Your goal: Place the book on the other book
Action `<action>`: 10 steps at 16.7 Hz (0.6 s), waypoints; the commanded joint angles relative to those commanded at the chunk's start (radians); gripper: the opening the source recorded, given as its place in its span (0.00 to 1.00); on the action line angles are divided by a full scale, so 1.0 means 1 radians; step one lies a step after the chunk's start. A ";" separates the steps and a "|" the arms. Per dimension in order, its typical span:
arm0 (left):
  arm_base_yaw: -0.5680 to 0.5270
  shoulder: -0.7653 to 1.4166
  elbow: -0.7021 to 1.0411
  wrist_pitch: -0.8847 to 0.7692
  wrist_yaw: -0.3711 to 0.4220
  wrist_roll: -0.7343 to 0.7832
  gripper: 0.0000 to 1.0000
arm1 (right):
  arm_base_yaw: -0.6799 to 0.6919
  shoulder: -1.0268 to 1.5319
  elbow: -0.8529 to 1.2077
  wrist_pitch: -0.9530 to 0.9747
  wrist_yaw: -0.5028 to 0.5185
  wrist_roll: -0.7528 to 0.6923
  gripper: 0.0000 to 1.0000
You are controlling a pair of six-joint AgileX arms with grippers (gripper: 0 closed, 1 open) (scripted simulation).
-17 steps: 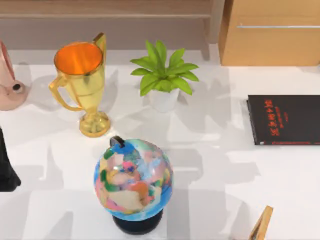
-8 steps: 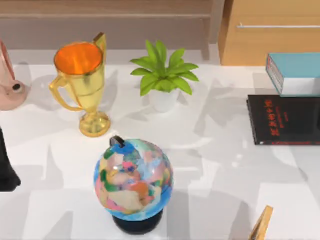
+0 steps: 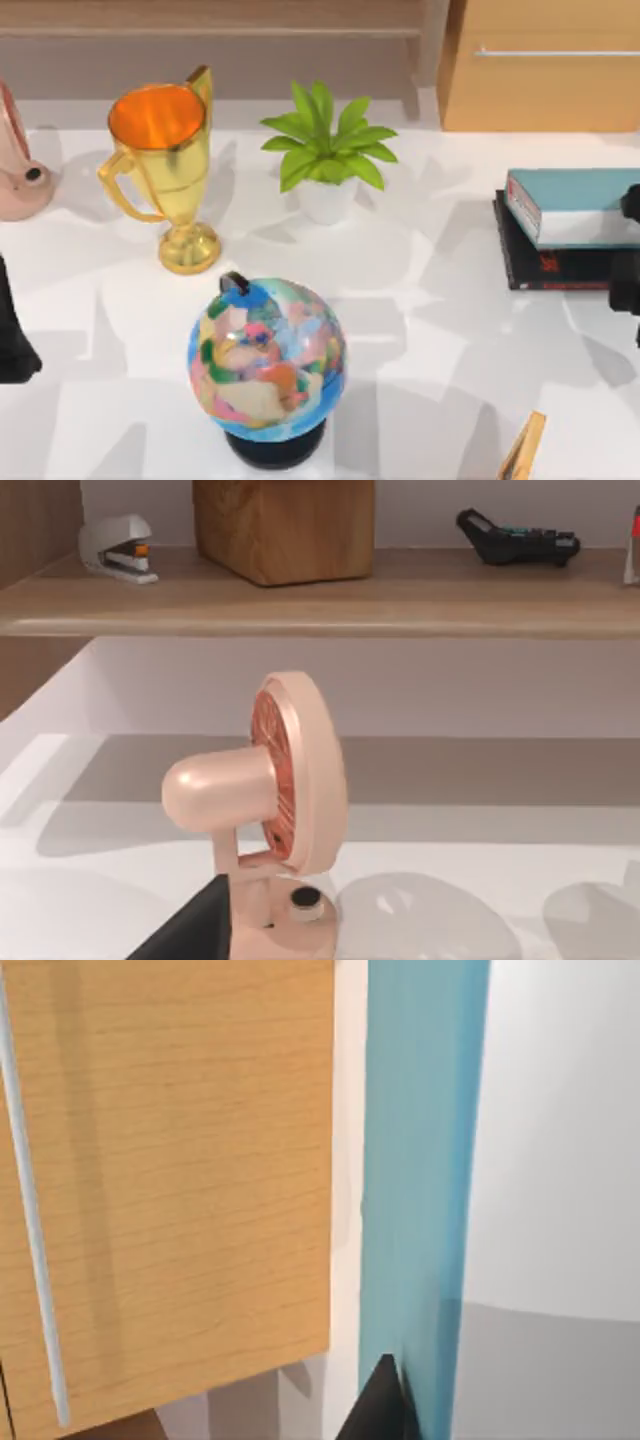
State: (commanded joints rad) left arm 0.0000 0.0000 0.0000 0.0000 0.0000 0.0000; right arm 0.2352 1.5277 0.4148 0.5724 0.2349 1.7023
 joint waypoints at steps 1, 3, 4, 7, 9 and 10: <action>0.000 0.000 0.000 0.000 0.000 0.000 1.00 | 0.000 0.007 0.003 0.003 -0.001 0.000 0.00; 0.000 0.000 0.000 0.000 0.000 0.000 1.00 | -0.001 0.024 0.010 0.011 -0.003 -0.002 0.00; 0.000 0.000 0.000 0.000 0.000 0.000 1.00 | -0.001 0.027 0.011 0.012 -0.003 -0.002 0.00; 0.000 0.000 0.000 0.000 0.000 0.000 1.00 | -0.001 0.027 0.011 0.012 -0.003 -0.002 0.00; 0.000 0.000 0.000 0.000 0.000 0.000 1.00 | -0.001 0.027 0.011 0.012 -0.003 -0.002 0.15; 0.000 0.000 0.000 0.000 0.000 0.000 1.00 | -0.001 0.027 0.011 0.012 -0.003 -0.002 0.23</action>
State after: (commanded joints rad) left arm 0.0000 0.0000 0.0000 0.0000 0.0000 0.0000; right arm 0.2345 1.5549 0.4257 0.5847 0.2321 1.7001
